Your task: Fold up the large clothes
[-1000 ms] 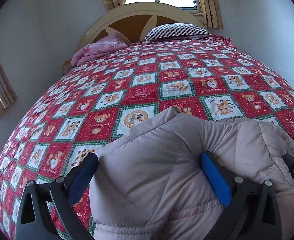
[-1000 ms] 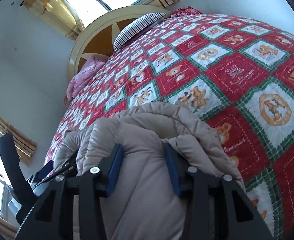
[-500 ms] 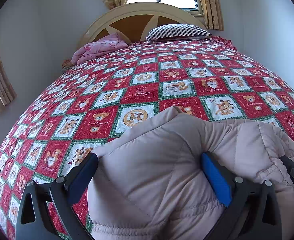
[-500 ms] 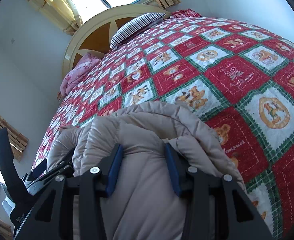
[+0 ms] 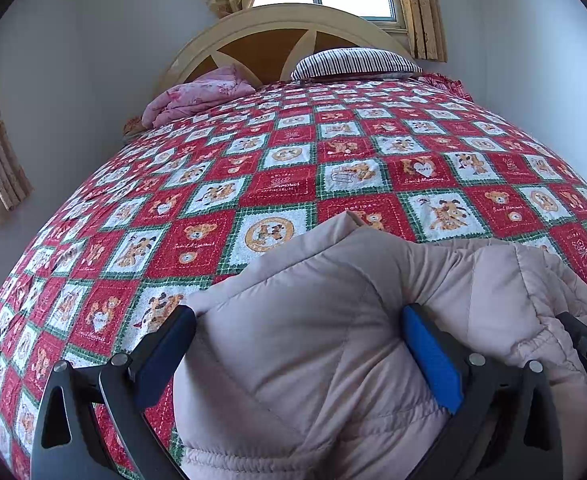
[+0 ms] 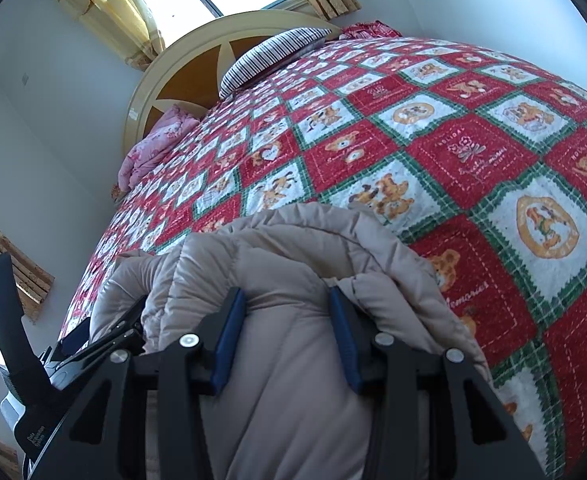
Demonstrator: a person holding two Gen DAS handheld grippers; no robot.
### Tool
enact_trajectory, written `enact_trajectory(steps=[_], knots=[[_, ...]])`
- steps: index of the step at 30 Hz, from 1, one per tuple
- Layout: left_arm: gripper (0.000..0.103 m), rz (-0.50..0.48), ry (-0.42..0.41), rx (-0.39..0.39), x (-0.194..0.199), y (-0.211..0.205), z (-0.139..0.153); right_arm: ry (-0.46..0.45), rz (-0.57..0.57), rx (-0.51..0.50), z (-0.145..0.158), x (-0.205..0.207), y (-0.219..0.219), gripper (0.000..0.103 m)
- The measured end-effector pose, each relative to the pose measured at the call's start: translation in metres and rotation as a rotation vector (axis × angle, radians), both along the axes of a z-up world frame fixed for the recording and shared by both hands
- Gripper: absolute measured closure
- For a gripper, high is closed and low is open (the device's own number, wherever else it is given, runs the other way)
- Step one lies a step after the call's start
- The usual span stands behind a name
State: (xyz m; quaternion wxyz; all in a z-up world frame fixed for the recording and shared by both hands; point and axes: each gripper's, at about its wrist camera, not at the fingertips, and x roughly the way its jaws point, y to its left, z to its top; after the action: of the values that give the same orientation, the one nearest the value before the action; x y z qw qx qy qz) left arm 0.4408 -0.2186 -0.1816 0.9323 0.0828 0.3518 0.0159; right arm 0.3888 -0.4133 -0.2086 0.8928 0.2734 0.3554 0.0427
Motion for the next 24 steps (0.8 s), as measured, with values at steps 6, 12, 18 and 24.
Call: enact_trajectory(steps=[6,12,18,24], knots=[[0.001,-0.001,-0.001,-0.001,0.0001,0.0,-0.0003,0.001,0.002,0.0,-0.0003,0.0004,-0.0003,0.058],[0.001,-0.001,0.0,-0.002,0.0004,0.0001,-0.0002,-0.002,0.003,0.003,-0.0007,0.0,-0.0015,0.058],[0.001,-0.002,0.0,-0.001,0.0007,-0.0001,-0.0005,-0.003,0.005,0.005,-0.0008,-0.0002,-0.0014,0.058],[0.001,-0.015,0.019,-0.029,0.0024,0.0018,0.0014,-0.004,0.006,0.006,-0.0009,0.0,-0.0021,0.058]])
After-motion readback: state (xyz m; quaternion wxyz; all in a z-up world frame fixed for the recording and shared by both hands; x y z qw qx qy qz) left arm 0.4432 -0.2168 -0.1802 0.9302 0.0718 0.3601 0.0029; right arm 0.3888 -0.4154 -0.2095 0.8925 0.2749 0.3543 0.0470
